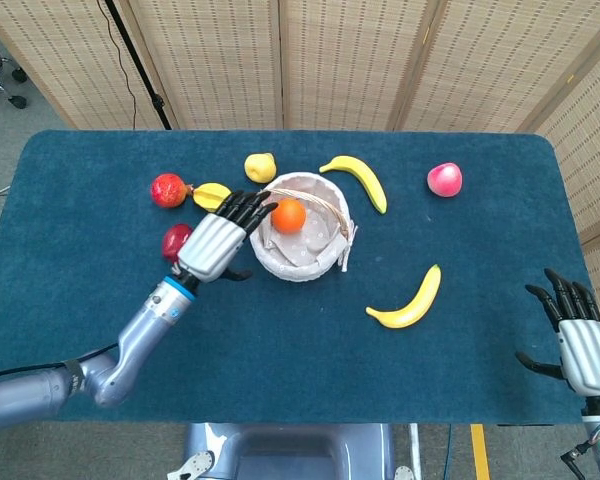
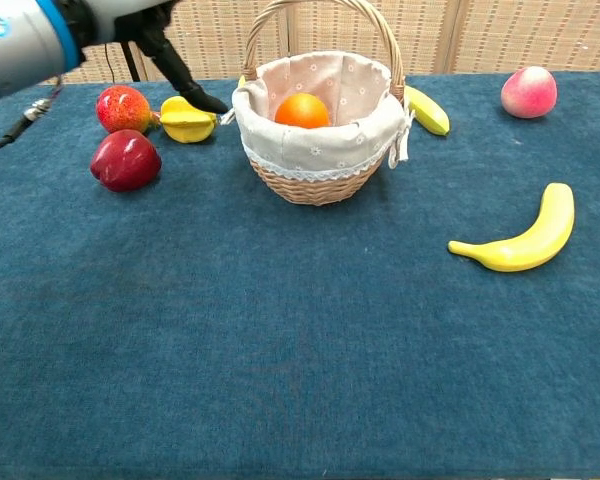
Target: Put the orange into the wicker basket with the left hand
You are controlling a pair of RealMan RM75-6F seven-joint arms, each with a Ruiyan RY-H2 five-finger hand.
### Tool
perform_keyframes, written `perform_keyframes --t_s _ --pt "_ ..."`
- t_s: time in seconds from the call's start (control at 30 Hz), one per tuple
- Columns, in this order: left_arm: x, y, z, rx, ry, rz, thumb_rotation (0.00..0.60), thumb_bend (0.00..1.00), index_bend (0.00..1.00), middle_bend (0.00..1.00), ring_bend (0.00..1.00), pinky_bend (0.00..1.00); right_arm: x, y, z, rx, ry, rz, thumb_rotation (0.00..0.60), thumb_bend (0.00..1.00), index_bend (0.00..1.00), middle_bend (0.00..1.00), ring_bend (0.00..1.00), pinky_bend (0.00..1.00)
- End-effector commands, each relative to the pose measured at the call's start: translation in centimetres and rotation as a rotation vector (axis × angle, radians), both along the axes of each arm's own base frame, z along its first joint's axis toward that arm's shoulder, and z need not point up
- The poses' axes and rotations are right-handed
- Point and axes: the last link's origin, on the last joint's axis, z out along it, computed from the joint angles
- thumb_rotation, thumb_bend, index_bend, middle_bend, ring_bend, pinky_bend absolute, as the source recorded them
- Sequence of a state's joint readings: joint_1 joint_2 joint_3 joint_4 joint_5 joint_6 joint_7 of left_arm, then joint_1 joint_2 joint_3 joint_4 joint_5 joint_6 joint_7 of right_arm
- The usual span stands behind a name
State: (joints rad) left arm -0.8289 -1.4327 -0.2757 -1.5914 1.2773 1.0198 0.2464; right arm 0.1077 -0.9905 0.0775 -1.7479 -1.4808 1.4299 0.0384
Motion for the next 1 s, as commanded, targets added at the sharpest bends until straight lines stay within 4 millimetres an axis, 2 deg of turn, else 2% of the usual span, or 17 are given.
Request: perform_keyframes --t_s 0.03,0.23,0.5,0.73,1.0 --pt "-3.7 -3.3 4.2 0.061 0.012 0.025 0.600 0.00 0.06 0.00 0.00 0.00 -0.1 0.0 0.0 0.002 -0.001 -0.003 0.600 0.00 0.16 0.00 0.00 0.00" --pt "-8.7 -7.8 9.3 0.116 0.029 0.126 0.600 0.00 0.05 0.00 0.00 0.00 0.3 -0.1 -0.3 0.009 -0.007 0.007 0.600 0.00 0.16 0.00 0.00 0.00" --pt "-15.9 -11.5 13.4 0.227 0.062 0.320 0.600 0.00 0.05 0.00 0.00 0.00 0.5 -0.2 -0.7 0.028 -0.011 0.010 0.600 0.00 0.16 0.00 0.00 0.00" --pt "-20.0 -14.3 15.1 0.319 0.114 0.436 0.600 0.00 0.06 0.00 0.00 0.00 1.0 -0.3 -1.1 0.043 -0.019 0.029 0.600 0.00 0.16 0.00 0.00 0.00" --pt "-21.7 -16.4 15.3 0.342 0.134 0.499 0.600 0.00 0.06 0.00 0.00 0.00 1.0 -0.5 -1.7 0.067 -0.002 0.027 0.600 0.00 0.16 0.00 0.00 0.00"
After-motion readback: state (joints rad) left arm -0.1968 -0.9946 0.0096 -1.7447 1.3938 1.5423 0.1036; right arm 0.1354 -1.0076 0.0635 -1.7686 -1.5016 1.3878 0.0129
